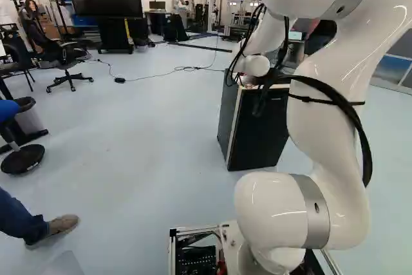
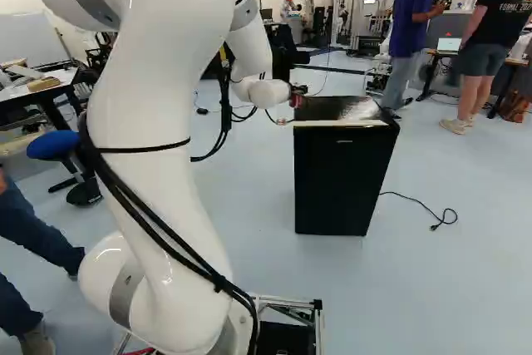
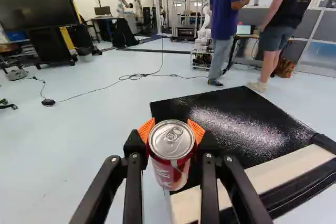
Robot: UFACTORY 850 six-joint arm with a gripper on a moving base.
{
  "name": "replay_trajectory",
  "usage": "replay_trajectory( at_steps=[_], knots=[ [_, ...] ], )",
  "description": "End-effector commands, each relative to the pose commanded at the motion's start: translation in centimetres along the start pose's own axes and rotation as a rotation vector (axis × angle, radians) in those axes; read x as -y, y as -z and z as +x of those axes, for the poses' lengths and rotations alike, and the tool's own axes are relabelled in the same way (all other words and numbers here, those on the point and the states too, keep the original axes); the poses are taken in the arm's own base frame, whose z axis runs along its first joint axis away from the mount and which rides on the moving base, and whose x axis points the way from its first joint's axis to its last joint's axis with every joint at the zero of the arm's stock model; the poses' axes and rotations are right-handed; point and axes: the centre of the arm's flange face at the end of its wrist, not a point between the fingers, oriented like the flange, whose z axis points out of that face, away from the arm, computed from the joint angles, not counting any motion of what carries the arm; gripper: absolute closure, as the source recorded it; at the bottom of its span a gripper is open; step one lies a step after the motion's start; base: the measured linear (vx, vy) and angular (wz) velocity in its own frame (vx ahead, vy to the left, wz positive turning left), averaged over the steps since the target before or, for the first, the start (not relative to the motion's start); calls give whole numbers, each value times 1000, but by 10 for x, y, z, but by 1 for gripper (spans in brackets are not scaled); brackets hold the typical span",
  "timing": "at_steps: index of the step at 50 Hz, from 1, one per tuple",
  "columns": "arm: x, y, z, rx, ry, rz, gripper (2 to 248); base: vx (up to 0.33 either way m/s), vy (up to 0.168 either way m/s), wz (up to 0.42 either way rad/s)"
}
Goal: Grab a drink from the fridge
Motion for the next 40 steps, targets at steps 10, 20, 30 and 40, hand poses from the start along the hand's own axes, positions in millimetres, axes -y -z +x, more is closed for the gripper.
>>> replay_trajectory(
  at_steps=[10,20,30,40],
  knots=[
    [8,22,-9,8,7,17,151,0,0,0],
    [17,49,-20,17,15,37,151,0,0,0],
    [26,80,-34,27,24,60,151,0,0,0],
    [34,114,-52,38,35,86,151,0,0,0]
  ],
)
